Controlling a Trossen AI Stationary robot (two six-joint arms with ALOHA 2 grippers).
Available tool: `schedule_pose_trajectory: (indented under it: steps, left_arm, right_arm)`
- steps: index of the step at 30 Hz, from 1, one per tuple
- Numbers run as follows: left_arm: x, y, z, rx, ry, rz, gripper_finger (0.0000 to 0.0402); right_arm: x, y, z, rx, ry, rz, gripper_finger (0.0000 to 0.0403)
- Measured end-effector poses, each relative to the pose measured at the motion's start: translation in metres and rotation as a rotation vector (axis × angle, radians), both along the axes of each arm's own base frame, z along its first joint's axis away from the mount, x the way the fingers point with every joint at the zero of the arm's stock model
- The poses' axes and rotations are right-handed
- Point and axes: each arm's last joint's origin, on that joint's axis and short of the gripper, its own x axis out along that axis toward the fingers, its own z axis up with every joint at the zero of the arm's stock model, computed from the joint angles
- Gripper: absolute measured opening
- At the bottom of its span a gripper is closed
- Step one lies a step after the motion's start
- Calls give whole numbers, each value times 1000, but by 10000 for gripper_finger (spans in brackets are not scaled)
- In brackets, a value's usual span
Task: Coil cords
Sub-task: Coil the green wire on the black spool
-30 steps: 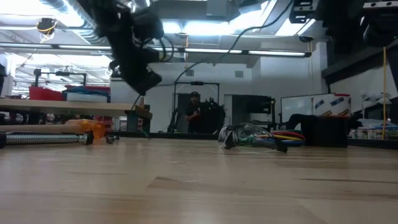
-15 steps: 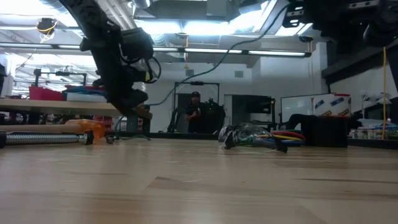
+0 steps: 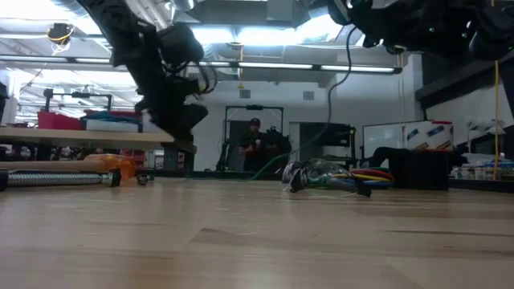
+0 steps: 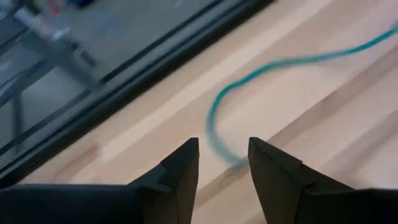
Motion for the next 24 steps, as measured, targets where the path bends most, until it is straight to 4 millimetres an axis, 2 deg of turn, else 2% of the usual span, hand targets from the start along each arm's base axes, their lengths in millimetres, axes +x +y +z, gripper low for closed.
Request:
schedule_pose_trajectory:
  steps: [7,14,18,24]
  left_arm:
    - [34,-18,30,125,-303,-294,121]
    - [46,-32,53,215,-527,-446,120]
    - [51,-36,58,207,-616,-531,113]
    - [62,-42,49,209,-658,-584,101]
  right_arm:
    - [2,-1,-3,7,13,-1,3]
    - [9,-5,-12,33,58,3,3]
    - [15,-7,-16,27,48,71,3]
    - [27,-12,-24,64,11,127,3]
